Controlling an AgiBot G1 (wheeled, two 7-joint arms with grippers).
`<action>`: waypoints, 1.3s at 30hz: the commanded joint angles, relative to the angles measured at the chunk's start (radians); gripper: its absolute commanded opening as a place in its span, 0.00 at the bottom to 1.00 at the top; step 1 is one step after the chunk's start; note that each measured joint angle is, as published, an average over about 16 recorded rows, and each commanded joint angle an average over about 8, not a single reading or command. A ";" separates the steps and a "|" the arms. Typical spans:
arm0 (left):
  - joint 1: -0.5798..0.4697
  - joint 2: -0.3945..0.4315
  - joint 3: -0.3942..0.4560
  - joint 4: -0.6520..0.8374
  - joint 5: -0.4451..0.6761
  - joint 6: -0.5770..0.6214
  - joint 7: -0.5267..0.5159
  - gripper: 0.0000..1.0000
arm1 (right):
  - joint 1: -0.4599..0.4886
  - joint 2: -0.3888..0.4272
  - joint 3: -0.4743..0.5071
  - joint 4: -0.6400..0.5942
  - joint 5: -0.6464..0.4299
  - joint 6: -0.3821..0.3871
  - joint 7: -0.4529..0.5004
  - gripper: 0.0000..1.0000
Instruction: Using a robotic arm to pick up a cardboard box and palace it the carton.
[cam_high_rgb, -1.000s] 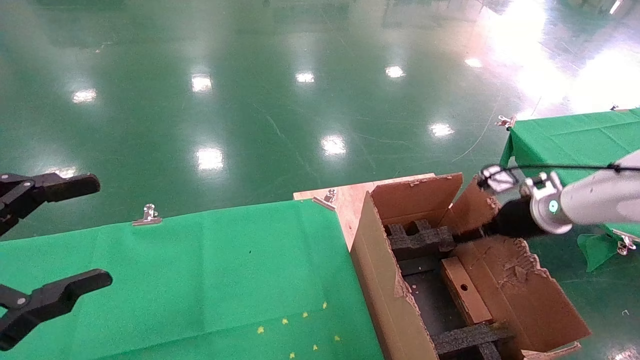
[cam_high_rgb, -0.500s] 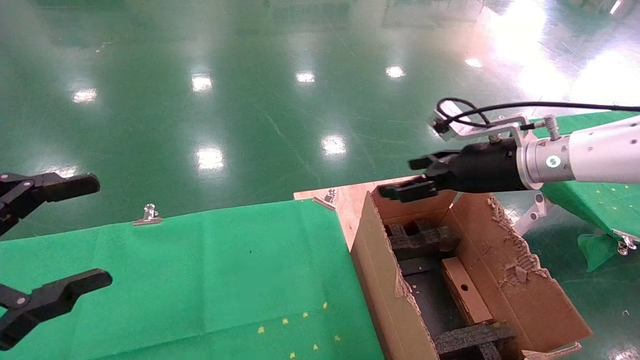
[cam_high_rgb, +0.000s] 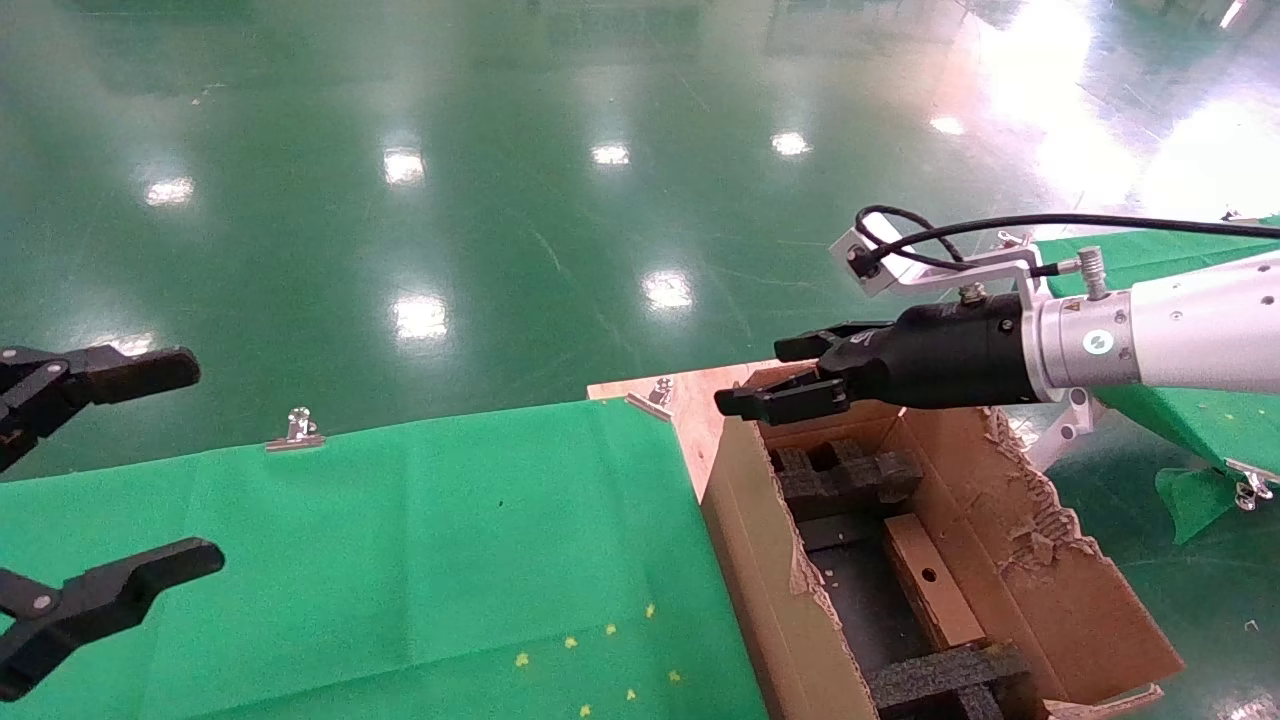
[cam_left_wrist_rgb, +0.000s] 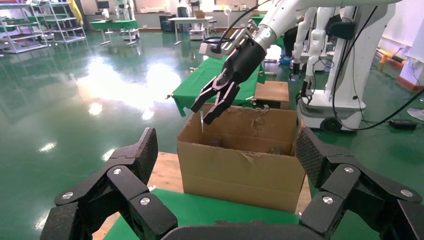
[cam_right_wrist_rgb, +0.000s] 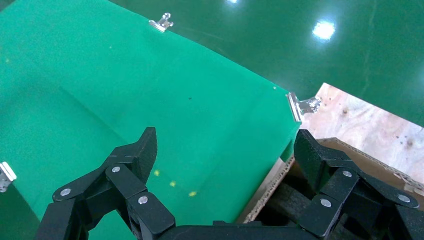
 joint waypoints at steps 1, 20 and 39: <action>0.000 0.000 0.000 0.000 0.000 0.000 0.000 1.00 | 0.002 -0.003 -0.004 -0.009 -0.006 0.003 0.002 1.00; 0.000 0.000 0.000 0.000 0.000 0.000 0.000 1.00 | -0.241 -0.035 0.382 0.086 0.009 -0.149 -0.118 1.00; 0.000 0.000 0.000 0.000 0.000 0.000 0.000 1.00 | -0.496 -0.070 0.787 0.183 0.023 -0.309 -0.244 1.00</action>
